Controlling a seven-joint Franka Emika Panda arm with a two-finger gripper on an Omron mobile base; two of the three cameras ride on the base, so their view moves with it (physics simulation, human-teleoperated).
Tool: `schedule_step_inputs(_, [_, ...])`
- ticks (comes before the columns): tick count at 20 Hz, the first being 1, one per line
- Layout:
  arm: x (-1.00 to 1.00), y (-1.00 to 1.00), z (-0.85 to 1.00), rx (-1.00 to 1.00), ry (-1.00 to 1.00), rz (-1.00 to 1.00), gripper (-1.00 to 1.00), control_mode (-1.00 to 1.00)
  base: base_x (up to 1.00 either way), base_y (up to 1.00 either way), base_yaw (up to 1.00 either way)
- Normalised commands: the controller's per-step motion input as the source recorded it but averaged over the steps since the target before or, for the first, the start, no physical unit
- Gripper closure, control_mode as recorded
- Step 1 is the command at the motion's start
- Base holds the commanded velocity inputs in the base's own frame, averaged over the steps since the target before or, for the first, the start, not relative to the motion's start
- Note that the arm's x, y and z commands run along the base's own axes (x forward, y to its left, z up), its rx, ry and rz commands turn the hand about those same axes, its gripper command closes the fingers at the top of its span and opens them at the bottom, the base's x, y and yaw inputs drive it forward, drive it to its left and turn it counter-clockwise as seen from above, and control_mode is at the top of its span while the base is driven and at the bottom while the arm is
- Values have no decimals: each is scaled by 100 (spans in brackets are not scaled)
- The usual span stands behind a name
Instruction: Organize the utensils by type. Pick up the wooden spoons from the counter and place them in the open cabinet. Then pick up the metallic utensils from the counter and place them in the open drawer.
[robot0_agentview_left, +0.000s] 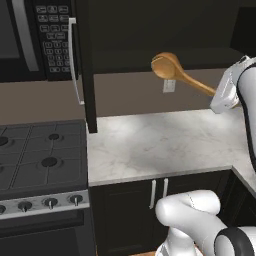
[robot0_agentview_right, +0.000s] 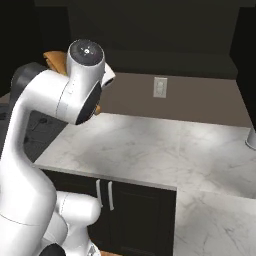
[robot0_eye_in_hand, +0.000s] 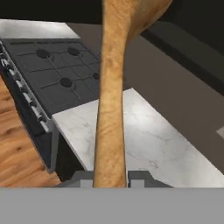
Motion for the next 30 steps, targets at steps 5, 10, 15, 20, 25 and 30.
schedule_step_inputs(5, [44,-8,50,-10,-26,2,100,-100,0,0,0])
schedule_step_inputs(10, [64,-5,9,-16,-21,0,100,-100,0,0,0])
schedule_step_inputs(15, [65,-1,5,-18,-17,9,100,-100,0,0,0])
schedule_step_inputs(20, [57,-1,6,-18,-13,22,100,-100,0,0,0])
schedule_step_inputs(25, [62,-6,29,-4,0,21,100,-100,0,0,0])
schedule_step_inputs(30, [69,0,40,-8,9,1,100,-100,0,0,0])
